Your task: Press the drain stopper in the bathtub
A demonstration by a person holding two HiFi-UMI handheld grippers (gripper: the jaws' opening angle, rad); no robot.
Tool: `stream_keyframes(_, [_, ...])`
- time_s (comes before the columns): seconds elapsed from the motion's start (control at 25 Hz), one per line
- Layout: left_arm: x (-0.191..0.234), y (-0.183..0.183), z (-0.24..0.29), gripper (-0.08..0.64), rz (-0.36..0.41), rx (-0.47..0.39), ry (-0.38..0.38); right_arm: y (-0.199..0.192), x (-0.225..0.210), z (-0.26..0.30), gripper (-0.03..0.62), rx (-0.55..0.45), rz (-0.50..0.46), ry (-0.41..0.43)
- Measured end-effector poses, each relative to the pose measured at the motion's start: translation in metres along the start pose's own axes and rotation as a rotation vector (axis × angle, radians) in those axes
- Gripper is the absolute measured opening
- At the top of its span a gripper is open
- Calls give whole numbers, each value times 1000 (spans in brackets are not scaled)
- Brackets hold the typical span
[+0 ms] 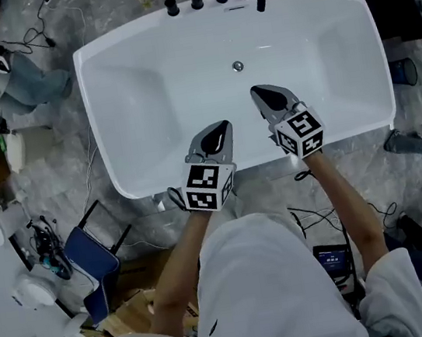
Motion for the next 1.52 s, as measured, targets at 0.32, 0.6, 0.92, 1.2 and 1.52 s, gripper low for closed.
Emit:
stream_keyframes(0.32, [-40,42,-62,-2,52,-78,13,50,62,-70,0,-79,-8,19])
stream_keyframes(0.6, [-37,71,-81,-2,92,-145,-13,83,79,-83,0,-125,-6,20])
stream_keyframes(0.92, [-70,68,-142,-2,60,-195,-69,93,143,-146,0,-204,18,29])
stream_keyframes(1.2, [-86,65,-167,-2,100,-204,-84,93,195,-178,0,-303,-69,-146])
stream_keyframes(1.52, [-107,59,-175,-2,201,-204,-99,93,224,-195,-3,-329,-161,-213])
Point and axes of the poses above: the fingertips, and each gripper's own axes: z forward along the fingers, x to its left, y out of its top, the point moved 5 cm from there along -z, backward along the fingers, and after that the axes turned 9 degrees about y, right-handed, at the moved point
